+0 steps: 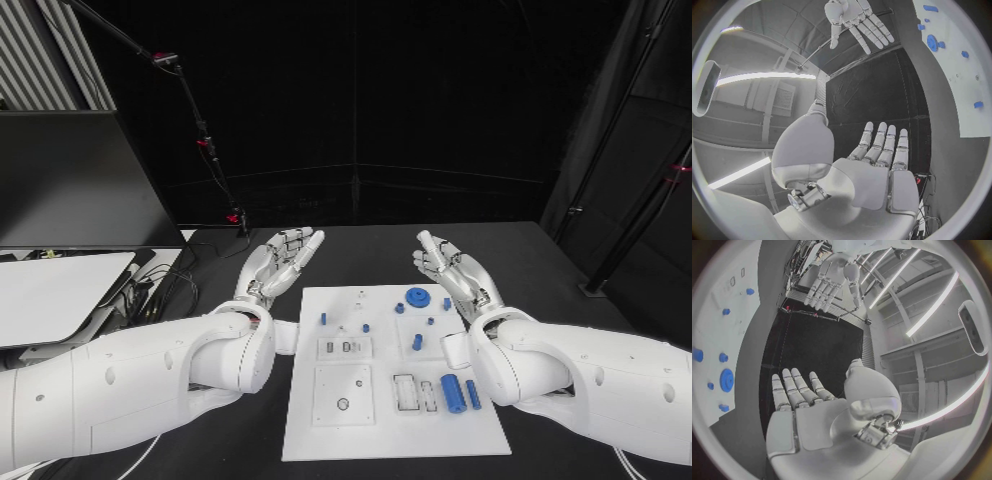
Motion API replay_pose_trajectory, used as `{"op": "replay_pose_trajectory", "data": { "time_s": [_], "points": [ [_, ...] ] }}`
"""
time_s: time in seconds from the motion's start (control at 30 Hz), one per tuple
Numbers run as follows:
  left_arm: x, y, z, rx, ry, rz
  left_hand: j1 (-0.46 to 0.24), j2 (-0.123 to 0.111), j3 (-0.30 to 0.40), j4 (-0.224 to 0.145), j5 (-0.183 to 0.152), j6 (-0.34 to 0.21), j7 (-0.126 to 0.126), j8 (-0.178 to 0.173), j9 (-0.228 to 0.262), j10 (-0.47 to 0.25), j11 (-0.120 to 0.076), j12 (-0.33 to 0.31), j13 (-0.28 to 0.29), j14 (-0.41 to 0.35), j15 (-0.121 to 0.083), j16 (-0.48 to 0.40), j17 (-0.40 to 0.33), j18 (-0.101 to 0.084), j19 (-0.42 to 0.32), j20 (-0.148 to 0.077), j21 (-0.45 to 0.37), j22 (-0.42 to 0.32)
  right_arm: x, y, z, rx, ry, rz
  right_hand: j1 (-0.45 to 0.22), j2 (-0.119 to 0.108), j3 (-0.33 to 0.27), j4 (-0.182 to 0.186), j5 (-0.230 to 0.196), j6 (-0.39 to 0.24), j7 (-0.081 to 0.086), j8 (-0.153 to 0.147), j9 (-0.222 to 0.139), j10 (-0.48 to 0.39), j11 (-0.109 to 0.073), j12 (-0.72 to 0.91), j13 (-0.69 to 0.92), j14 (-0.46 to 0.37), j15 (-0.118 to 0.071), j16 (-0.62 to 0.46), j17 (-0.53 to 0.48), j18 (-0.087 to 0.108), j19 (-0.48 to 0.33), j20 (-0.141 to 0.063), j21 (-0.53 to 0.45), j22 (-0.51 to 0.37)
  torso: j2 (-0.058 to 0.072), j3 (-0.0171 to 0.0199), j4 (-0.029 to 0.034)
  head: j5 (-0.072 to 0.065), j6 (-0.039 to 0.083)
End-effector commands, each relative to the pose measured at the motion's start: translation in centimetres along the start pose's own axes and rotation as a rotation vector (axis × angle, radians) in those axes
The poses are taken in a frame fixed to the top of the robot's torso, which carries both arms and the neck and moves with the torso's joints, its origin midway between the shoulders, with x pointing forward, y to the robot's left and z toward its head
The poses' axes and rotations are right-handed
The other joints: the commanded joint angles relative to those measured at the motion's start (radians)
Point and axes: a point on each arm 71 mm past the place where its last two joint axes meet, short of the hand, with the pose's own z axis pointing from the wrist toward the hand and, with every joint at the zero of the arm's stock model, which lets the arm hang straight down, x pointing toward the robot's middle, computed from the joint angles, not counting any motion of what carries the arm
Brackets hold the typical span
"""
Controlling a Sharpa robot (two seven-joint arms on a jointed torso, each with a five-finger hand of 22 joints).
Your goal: Assemble the parts on the task board
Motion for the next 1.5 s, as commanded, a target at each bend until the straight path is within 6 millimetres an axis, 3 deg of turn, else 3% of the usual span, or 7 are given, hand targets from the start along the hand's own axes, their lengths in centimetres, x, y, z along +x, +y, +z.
{"op": "replay_pose_trajectory", "data": {
  "time_s": [0.03,0.33,0.37,0.73,0.97,1.33,1.5],
  "points": [
    [0.4,-2.5,-0.3,0.315,0.068,-0.034,0.036,-0.001,0.000,0.012,0.008,0.013,0.140,0.025,0.003,0.014,0.009,0.023,0.003,0.002,0.014,0.026,0.003,0.013,0.011,0.006,0.007,0.006,1.1,0.9,-0.2,-0.103,0.142,-0.068,0.014,0.002,-0.004,0.005,0.003,0.009,0.178,0.007,0.001,0.004,0.008,0.008,0.001,-0.001,0.009,0.007,0.001,0.018,0.000,0.008,0.004,0.001,0.000,0.0000,0.0000,0.000,0.000],
    [0.6,-3.3,-0.6,0.414,0.108,-0.035,0.036,0.008,0.008,0.011,0.004,0.011,0.142,0.030,0.003,0.015,0.012,0.025,0.003,0.002,0.018,0.027,0.003,0.012,0.015,0.011,0.011,0.009,1.3,1.0,-0.4,-0.117,0.172,-0.087,0.014,0.002,-0.005,0.005,0.003,0.009,0.178,0.007,0.001,0.004,0.008,0.009,0.001,-0.001,0.009,0.008,0.001,0.018,0.000,0.008,0.004,0.002,0.000,0.0000,0.0000,0.000,0.000],
    [1.0,-3.0,0.1,0.401,0.120,-0.038,0.037,0.011,0.011,0.011,0.003,0.011,0.144,0.031,0.002,0.016,0.015,0.026,0.003,0.003,0.021,0.027,0.003,0.012,0.018,0.014,0.013,0.012,0.5,0.8,-0.4,-0.108,0.162,-0.094,0.014,0.002,-0.005,0.005,0.003,0.009,0.178,0.008,0.001,0.004,0.008,0.009,0.001,-0.001,0.009,0.008,0.001,0.018,0.000,0.008,0.004,0.002,0.008,0.0012,-0.0023,0.012,-0.051],
    [1.2,-2.9,0.2,0.396,0.129,-0.047,0.036,0.025,0.021,0.011,-0.001,0.010,0.149,0.037,0.002,0.018,0.020,0.028,0.003,0.005,0.028,0.028,0.003,0.013,0.020,0.021,0.016,0.013,-0.1,0.7,-0.7,-0.099,0.156,-0.100,0.015,0.003,-0.005,0.005,0.003,0.009,0.177,0.008,0.001,0.004,0.009,0.012,0.002,-0.001,0.009,0.009,0.001,0.018,0.001,0.008,0.004,0.002,0.042,0.0139,0.0131,0.017,-0.055],
    [1.3,-2.9,0.3,0.394,0.134,-0.052,0.038,0.055,0.043,0.010,-0.011,0.034,0.144,0.055,0.004,0.036,0.017,0.038,0.004,0.006,0.027,0.031,0.003,0.017,0.020,0.025,0.021,0.015,-0.6,0.8,-1.1,-0.092,0.163,-0.116,0.022,0.003,-0.006,0.005,0.003,0.008,0.177,0.009,0.000,0.012,0.009,0.025,0.004,0.004,0.013,0.019,0.001,0.016,-0.004,0.009,0.004,0.001,0.069,0.0171,0.0159,0.011,-0.049],
    [1.3,-2.9,0.4,0.390,0.138,-0.055,0.038,0.056,0.044,0.010,-0.010,0.033,0.144,0.054,0.003,0.035,0.017,0.037,0.003,0.006,0.028,0.031,0.002,0.017,0.021,0.026,0.022,0.016,-1.9,1.8,-1.1,-0.097,0.172,-0.162,0.036,0.006,-0.013,0.005,0.003,0.011,0.176,0.019,-0.005,0.040,0.010,0.069,0.009,0.050,0.014,0.078,0.006,0.014,0.020,0.007,0.016,0.008,0.113,0.0139,0.0073,0.020,-0.055],
    [1.4,-2.9,0.4,0.391,0.142,-0.058,0.041,0.071,0.053,0.009,-0.007,0.030,0.145,0.053,0.000,0.034,0.018,0.036,0.002,0.005,0.030,0.031,0.002,0.019,0.021,0.030,0.024,0.016,-2.5,2.5,-0.8,-0.110,0.170,-0.195,0.042,0.001,-0.017,0.006,0.003,0.011,0.172,0.028,-0.008,0.063,0.010,0.099,0.011,0.113,0.008,0.126,0.008,0.020,0.077,0.005,0.042,0.022,0.130,0.0147,0.0093,0.027,-0.057]
  ]
}}
